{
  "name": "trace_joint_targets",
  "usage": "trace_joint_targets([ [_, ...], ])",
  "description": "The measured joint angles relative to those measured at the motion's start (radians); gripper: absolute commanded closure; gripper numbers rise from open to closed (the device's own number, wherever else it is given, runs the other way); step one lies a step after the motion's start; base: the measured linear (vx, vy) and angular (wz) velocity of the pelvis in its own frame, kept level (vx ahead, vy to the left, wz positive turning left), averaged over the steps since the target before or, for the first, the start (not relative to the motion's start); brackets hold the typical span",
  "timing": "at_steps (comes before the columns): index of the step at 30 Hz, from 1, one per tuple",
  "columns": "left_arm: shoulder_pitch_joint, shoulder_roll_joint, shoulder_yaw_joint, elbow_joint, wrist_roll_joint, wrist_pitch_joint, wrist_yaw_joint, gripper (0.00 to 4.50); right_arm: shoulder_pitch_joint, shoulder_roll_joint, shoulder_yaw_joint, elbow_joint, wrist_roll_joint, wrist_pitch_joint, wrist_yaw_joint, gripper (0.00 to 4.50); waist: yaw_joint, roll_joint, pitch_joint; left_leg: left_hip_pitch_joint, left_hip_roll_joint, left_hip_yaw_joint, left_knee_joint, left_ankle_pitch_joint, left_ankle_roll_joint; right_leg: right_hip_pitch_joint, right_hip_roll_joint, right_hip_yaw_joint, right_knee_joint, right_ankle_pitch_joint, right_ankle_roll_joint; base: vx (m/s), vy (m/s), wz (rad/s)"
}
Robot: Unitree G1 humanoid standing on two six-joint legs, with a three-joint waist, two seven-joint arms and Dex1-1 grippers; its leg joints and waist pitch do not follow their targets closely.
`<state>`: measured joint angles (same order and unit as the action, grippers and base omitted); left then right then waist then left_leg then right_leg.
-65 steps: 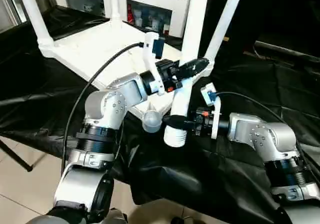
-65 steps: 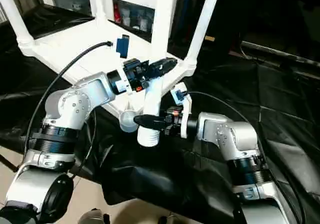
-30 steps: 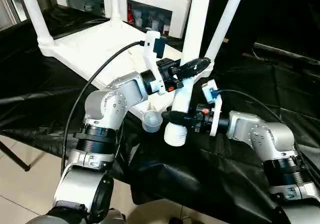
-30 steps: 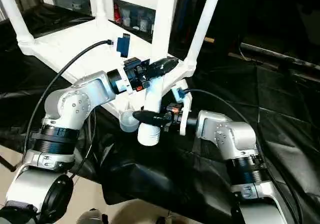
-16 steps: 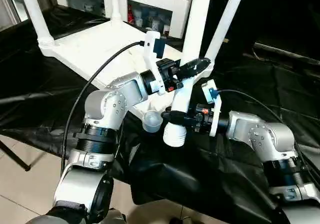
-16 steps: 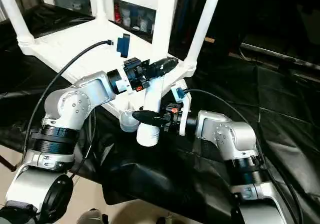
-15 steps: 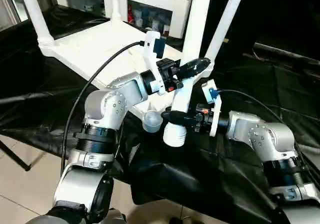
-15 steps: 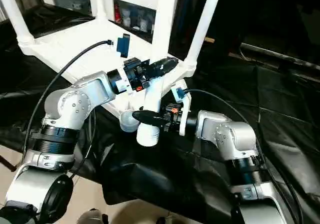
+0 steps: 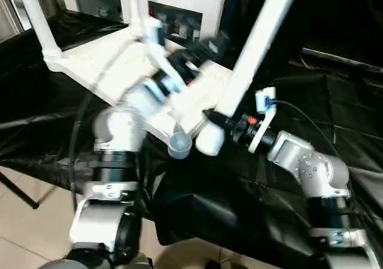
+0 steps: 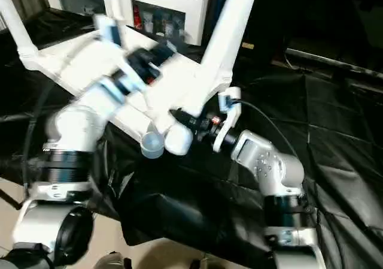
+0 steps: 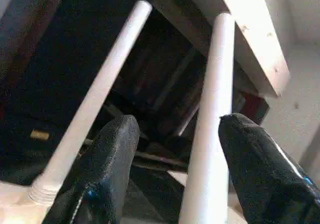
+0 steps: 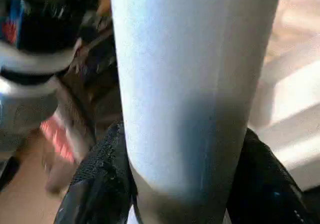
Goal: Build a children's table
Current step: Pick table leg
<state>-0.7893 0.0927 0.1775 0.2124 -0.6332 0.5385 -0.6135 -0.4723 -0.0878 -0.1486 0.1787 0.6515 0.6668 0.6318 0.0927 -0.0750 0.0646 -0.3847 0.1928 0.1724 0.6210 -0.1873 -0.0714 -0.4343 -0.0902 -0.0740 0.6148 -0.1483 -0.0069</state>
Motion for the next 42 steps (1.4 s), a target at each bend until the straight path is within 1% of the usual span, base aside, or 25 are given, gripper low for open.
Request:
trace_joint_targets([
  [4,0.063,0.141,-0.116,-0.076,0.121,-0.023,-0.097,1.52,-0.008,0.003,-0.025,0.078,-0.092,-0.135,-0.112,2.59,-0.003,0.000,0.000,0.000,-0.001,0.000,0.000,0.001,-0.001,0.000,0.000,0.001,-0.001,-0.001,0.002,0.000,0.000,0.00],
  [8,0.180,0.174,-0.187,-0.108,0.279,-0.116,-0.044,1.52,-0.003,-0.014,0.005,0.102,-0.229,-0.246,-0.213,2.59,-0.002,0.001,0.000,-0.001,-0.001,0.002,-0.001,0.001,-0.001,0.001,0.000,0.004,0.000,-0.001,0.002,0.000,0.000,0.00],
  [13,0.394,0.147,-0.152,-0.149,0.435,-0.248,0.220,1.52,0.159,-0.032,0.018,-0.035,-0.327,-0.283,-0.330,2.59,-0.005,0.006,0.002,-0.001,0.000,0.001,-0.004,0.001,-0.002,0.001,0.002,0.004,-0.002,-0.002,0.003,0.000,0.000,0.00],
  [18,0.470,0.124,-0.117,-0.143,0.546,-0.371,0.370,1.52,0.311,0.011,0.020,-0.181,-0.357,-0.286,-0.396,2.59,-0.002,0.015,0.001,-0.001,-0.004,0.003,-0.006,-0.001,0.002,0.003,-0.002,0.008,-0.005,-0.005,0.009,0.000,0.000,0.00],
  [19,0.479,0.117,-0.117,-0.143,0.564,-0.384,0.394,1.52,0.338,0.018,0.019,-0.199,-0.363,-0.292,-0.407,2.59,0.003,0.019,0.000,-0.001,-0.006,0.001,-0.003,-0.004,0.006,0.007,-0.005,0.010,-0.006,-0.007,0.012,0.000,0.000,0.00],
  [21,0.488,0.107,-0.119,-0.143,0.590,-0.399,0.430,1.52,0.372,0.029,0.007,-0.206,-0.371,-0.303,-0.433,2.59,0.018,0.042,0.000,-0.003,-0.009,-0.013,0.033,-0.018,0.032,0.019,-0.010,0.013,-0.006,-0.008,0.023,-0.007,0.086,-0.02],
  [22,0.489,0.108,-0.119,-0.143,0.595,-0.406,0.441,1.52,0.371,0.043,-0.012,-0.206,-0.365,-0.303,-0.453,2.59,0.023,0.052,0.001,-0.004,-0.018,-0.027,0.045,-0.024,0.039,0.022,-0.019,0.012,-0.005,-0.008,0.030,-0.027,0.168,-0.10],
  [23,0.491,0.110,-0.119,-0.143,0.604,-0.417,0.455,1.52,0.364,0.072,-0.045,-0.205,-0.348,-0.304,-0.485,2.59,0.021,0.060,0.002,-0.003,-0.031,-0.028,0.046,-0.026,0.040,0.026,-0.035,0.010,-0.008,-0.009,0.036,-0.042,0.205,-0.04],
  [24,0.491,0.111,-0.119,-0.143,0.609,-0.424,0.464,1.52,0.358,0.093,-0.067,-0.203,-0.332,-0.304,-0.511,2.59,0.017,0.065,0.001,0.000,-0.041,-0.025,0.043,-0.027,0.044,0.030,-0.041,0.012,-0.019,-0.011,0.039,-0.042,0.205,-0.04],
  [26,0.496,0.120,-0.114,-0.141,0.614,-0.437,0.478,1.52,0.336,0.116,-0.089,-0.192,-0.318,-0.309,-0.555,2.59,-0.008,0.071,0.000,0.002,-0.050,0.001,0.023,-0.014,0.075,0.035,-0.041,0.015,-0.044,-0.026,0.024,-0.058,0.204,0.08],
  [27,0.496,0.121,-0.109,-0.135,0.619,-0.438,0.486,1.52,0.326,0.128,-0.091,-0.186,-0.317,-0.338,-0.564,2.59,-0.028,0.073,0.001,0.002,-0.054,0.010,0.015,-0.007,0.088,0.030,-0.044,0.012,-0.035,-0.048,-0.009,-0.066,0.211,0.10],
  [28,0.496,0.122,-0.104,-0.129,0.623,-0.441,0.490,1.52,0.325,0.128,-0.084,-0.183,-0.321,-0.379,-0.556,2.59,-0.040,0.073,0.001,0.002,-0.055,0.030,0.007,-0.002,0.098,0.028,-0.044,-0.001,-0.007,-0.067,-0.033,-0.076,0.192,0.14],
  [29,0.497,0.122,-0.099,-0.123,0.629,-0.444,0.492,1.52,0.326,0.119,-0.074,-0.184,-0.331,-0.416,-0.538,2.59,-0.054,0.068,0.000,0.003,-0.057,0.048,0.001,0.004,0.108,0.027,-0.038,-0.028,0.035,-0.079,-0.038,-0.073,0.117,0.16],
  [30,0.498,0.120,-0.097,-0.116,0.631,-0.448,0.493,1.52,0.328,0.109,-0.070,-0.185,-0.339,-0.445,-0.522,2.59,-0.063,0.058,-0.003,0.005,-0.068,0.080,-0.009,0.008,0.116,0.034,-0.028,-0.044,0.042,-0.075,-0.027,-0.073,0.117,0.16],
  [31,0.497,0.115,-0.100,-0.115,0.633,-0.453,0.494,1.52,0.331,0.100,-0.071,-0.186,-0.342,-0.456,-0.519,2.59,-0.063,0.047,-0.004,0.005,-0.078,0.090,-0.010,0.001,0.118,0.034,-0.032,-0.012,0.032,-0.056,0.015,-0.077,0.093,0.22],
  [32,0.495,0.104,-0.116,-0.114,0.636,-0.459,0.494,1.52,0.341,0.099,-0.081,-0.184,-0.345,-0.467,-0.518,2.59,-0.050,0.046,-0.004,0.000,-0.081,0.083,0.019,-0.024,0.112,0.032,-0.045,-0.003,0.027,-0.046,0.033,-0.022,0.149,-0.10],
  [33,0.501,0.102,-0.117,-0.112,0.637,-0.467,0.495,1.52,0.342,0.090,-0.078,-0.181,-0.349,-0.471,-0.510,2.59,-0.040,0.053,-0.002,-0.027,-0.097,-0.023,0.132,-0.061,0.096,0.028,-0.056,0.006,0.028,-0.038,0.045,-0.022,0.149,-0.10],
  [34,0.505,0.106,-0.114,-0.104,0.638,-0.469,0.499,1.52,0.345,0.087,-0.071,-0.180,-0.355,-0.472,-0.500,2.59,-0.043,0.057,-0.002,-0.031,-0.098,-0.084,0.193,-0.065,0.083,0.027,-0.071,0.003,0.028,-0.033,0.053,-0.013,0.205,-0.38],
  [35,0.503,0.107,-0.112,-0.101,0.638,-0.472,0.507,1.52,0.347,0.082,-0.057,-0.180,-0.373,-0.466,-0.495,2.59,-0.054,0.058,-0.002,-0.009,-0.076,-0.114,0.159,-0.071,0.067,0.025,-0.087,-0.002,0.026,-0.030,0.059,-0.065,0.238,-0.12],
  [36,0.495,0.104,-0.112,-0.101,0.638,-0.477,0.514,1.52,0.346,0.068,-0.039,-0.180,-0.387,-0.446,-0.495,2.59,-0.062,0.069,-0.006,0.008,-0.055,-0.118,0.104,-0.098,0.020,0.023,-0.092,-0.006,0.025,-0.025,0.066,-0.065,0.238,-0.12],
  [37,0.489,0.106,-0.111,-0.100,0.639,-0.482,0.522,1.52,0.346,0.060,-0.024,-0.173,-0.393,-0.413,-0.495,2.59,-0.072,0.067,-0.004,0.007,-0.047,-0.093,0.102,-0.089,0.007,0.023,-0.092,0.001,0.018,-0.025,0.064,-0.084,0.193,0.14],
  [38,0.491,0.118,-0.104,-0.097,0.643,-0.485,0.529,1.52,0.346,0.058,0.003,-0.164,-0.390,-0.381,-0.479,2.59,-0.090,0.067,-0.005,0.001,-0.050,-0.087,0.089,-0.077,0.025,0.027,-0.073,0.024,-0.002,-0.045,0.023,-0.096,0.198,0.21],
  [39,0.494,0.129,-0.095,-0.094,0.650,-0.485,0.531,1.52,0.346,0.059,0.031,-0.159,-0.389,-0.370,-0.461,2.59,-0.095,0.067,-0.005,-0.002,-0.051,-0.086,0.080,-0.070,0.035,0.027,-0.059,0.029,-0.004,-0.068,-0.034,-0.096,0.198,0.21],
  [41,0.495,0.134,-0.081,-0.085,0.655,-0.484,0.533,1.52,0.345,0.061,0.097,-0.157,-0.397,-0.367,-0.424,2.59,-0.091,0.072,-0.004,-0.007,-0.053,-0.087,0.074,-0.062,0.041,0.048,-0.010,0.022,0.000,-0.055,-0.071,-0.082,0.199,0.07],
  [42,0.498,0.132,-0.078,-0.085,0.657,-0.486,0.534,1.52,0.344,0.061,0.110,-0.153,-0.409,-0.373,-0.416,2.59,-0.087,0.070,-0.006,-0.008,-0.053,-0.086,0.068,-0.057,0.042,0.061,0.005,0.014,0.005,-0.052,-0.073,-0.073,0.161,0.07],
])
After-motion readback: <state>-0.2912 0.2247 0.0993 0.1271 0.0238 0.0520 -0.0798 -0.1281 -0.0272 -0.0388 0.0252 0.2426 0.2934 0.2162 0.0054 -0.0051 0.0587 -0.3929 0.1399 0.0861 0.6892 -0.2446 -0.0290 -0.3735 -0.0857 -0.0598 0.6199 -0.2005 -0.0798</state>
